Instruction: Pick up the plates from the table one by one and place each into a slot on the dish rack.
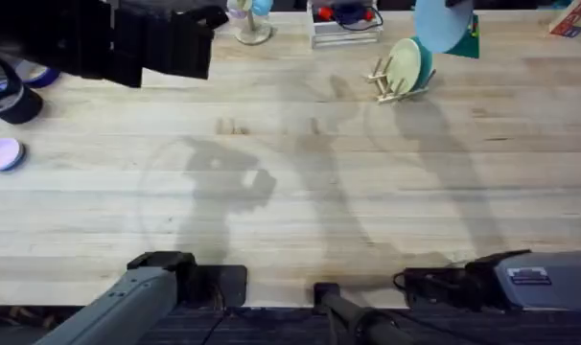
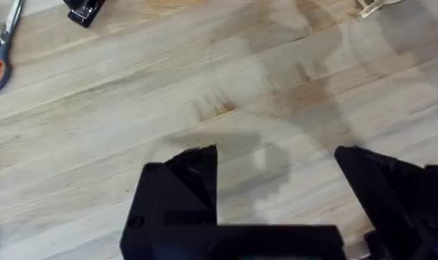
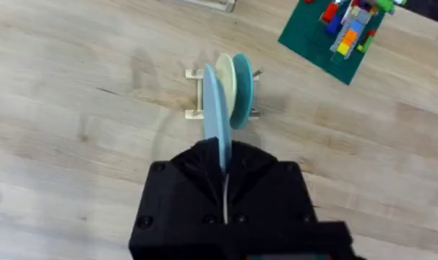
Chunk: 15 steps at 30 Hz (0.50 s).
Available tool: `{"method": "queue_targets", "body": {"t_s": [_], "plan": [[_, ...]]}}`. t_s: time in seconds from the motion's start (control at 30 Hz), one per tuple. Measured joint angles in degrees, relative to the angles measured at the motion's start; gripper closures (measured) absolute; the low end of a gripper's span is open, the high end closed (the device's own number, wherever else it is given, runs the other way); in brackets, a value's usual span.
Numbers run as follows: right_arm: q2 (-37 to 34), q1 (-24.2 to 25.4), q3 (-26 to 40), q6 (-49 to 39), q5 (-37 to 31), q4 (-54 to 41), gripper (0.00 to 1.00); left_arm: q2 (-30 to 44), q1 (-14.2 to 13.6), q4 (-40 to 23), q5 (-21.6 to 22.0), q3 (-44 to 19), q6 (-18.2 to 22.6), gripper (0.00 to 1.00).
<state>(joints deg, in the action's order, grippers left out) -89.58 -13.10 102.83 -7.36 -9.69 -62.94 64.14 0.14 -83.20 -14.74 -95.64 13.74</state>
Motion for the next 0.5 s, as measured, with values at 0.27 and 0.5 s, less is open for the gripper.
{"method": "queue_targets", "body": {"t_s": [0.27,0.5], "plan": [[-2.31,0.0,-0.02,-0.22,0.0,0.97,0.972,-0.01,0.0,0.02,0.0,0.0,0.0,0.007],[-5.52,0.0,-0.02,-0.22,0.0,1.2,0.972,-0.02,0.0,0.02,0.0,0.0,0.0,0.008]]}}
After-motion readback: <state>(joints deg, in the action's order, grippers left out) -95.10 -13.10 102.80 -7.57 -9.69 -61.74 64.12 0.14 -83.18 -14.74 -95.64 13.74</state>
